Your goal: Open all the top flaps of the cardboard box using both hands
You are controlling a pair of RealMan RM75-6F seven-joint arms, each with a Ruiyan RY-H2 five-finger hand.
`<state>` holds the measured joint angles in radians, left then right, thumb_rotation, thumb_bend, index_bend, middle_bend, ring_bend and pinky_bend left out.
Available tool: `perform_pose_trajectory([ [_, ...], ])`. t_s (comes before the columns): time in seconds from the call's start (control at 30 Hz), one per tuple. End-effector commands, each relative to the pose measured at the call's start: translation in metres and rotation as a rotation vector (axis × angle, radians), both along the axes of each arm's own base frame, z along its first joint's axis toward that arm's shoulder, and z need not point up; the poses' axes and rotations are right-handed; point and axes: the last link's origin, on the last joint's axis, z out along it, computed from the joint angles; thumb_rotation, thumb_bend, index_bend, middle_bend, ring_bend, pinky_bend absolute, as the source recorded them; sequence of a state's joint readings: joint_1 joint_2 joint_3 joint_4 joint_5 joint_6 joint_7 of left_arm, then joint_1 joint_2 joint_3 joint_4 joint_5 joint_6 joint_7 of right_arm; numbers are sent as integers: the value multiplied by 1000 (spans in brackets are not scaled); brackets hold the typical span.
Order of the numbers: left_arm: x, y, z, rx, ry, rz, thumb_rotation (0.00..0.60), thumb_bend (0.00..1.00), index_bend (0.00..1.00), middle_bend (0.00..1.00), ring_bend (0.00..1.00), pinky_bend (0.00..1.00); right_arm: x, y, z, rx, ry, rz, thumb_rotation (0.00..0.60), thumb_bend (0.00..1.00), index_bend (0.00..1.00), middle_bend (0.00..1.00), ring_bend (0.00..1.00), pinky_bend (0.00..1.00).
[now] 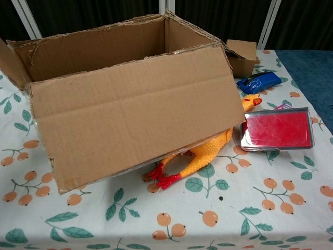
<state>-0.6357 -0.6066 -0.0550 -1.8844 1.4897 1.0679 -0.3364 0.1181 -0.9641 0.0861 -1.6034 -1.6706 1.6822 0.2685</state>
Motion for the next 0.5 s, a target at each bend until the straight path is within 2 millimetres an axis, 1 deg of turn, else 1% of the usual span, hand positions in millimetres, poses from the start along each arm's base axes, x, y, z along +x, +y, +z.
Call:
perform_pose_trajectory([
  [0.03,-28,-33,12,31,-36,115,92,278,418,598,143,192,1,1,-2,9,4,10,600,730,0,0,0,0],
  [0.1,-38,-41,15,53,-33,140,88,276,389,596,144,193,1,3,-1,7,7,15,600,726,0,0,0,0],
  [0.17,-47,-47,18,76,-24,164,84,277,323,593,145,193,0,7,0,5,17,9,600,719,0,0,0,0],
  [0.2,-50,-50,18,87,-16,173,84,275,274,585,145,193,-1,9,1,4,27,0,600,710,0,0,0,0],
  [0.27,-57,-56,18,123,6,177,89,264,205,530,145,194,-6,14,2,-13,68,-36,600,681,0,0,0,0],
  [0.3,-61,-60,16,143,15,179,108,244,169,460,145,196,-9,17,2,-23,89,-54,600,657,0,0,0,0],
  [0.33,-65,-63,14,167,19,182,151,199,139,367,142,197,-12,19,2,-34,109,-75,600,644,0,0,0,0],
  [0.37,-70,-69,9,198,21,181,212,139,117,287,138,199,-18,23,1,-43,131,-111,600,620,0,0,0,0],
  [0.4,-75,-73,5,220,29,176,288,67,92,200,131,200,-23,26,-1,-47,146,-147,600,592,0,0,0,0],
  [0.43,-81,-78,1,239,40,171,359,15,72,137,121,201,-29,29,-2,-46,165,-192,600,556,0,0,0,0],
  [0.47,-87,-85,-6,262,56,161,402,0,54,91,109,202,-37,32,-4,-43,186,-253,600,507,0,0,0,0],
  [0.5,-93,-90,-11,273,67,157,414,0,45,73,101,202,-41,33,-5,-42,194,-290,600,420,0,0,0,0],
])
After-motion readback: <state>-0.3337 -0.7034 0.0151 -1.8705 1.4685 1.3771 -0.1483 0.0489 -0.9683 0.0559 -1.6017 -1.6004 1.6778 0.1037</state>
